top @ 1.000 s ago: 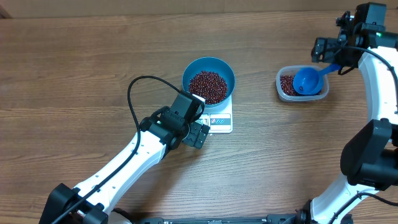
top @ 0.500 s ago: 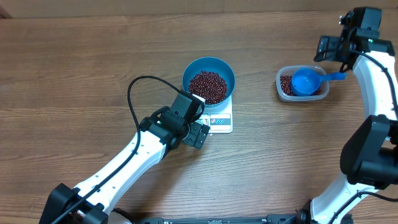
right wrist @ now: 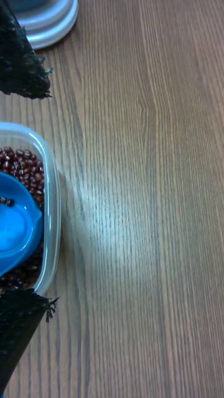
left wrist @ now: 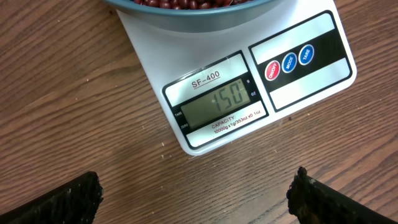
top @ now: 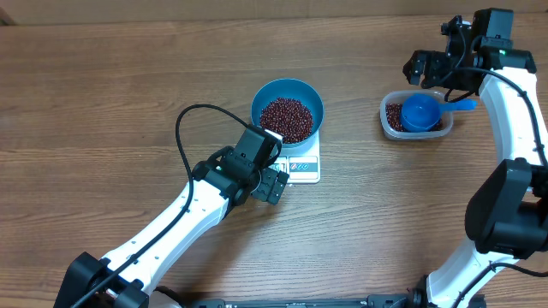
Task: Scoop item into bowl and weigh 150g on scale
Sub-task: 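Lower the scoop into the tub and release it with the right gripper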
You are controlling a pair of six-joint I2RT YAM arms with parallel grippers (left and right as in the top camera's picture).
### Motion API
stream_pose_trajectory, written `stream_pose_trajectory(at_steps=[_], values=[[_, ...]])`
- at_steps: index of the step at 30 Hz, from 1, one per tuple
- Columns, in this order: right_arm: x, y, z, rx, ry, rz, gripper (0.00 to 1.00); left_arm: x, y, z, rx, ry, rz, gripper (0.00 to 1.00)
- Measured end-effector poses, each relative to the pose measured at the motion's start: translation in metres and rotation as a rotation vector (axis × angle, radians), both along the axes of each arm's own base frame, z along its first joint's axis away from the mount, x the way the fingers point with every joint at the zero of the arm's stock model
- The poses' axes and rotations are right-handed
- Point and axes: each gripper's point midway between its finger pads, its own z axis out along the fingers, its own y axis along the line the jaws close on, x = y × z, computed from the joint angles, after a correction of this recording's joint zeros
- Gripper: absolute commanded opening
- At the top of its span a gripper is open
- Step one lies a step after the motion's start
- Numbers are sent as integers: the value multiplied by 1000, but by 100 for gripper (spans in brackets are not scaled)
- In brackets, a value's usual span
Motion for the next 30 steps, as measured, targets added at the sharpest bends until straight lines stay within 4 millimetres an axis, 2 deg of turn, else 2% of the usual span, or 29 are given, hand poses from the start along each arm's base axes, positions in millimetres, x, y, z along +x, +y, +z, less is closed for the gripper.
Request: stream_pose_trajectory(at_steps=[30], values=[[0, 4, 1, 22, -4, 13, 100, 0, 0, 0, 0, 0, 0, 100]])
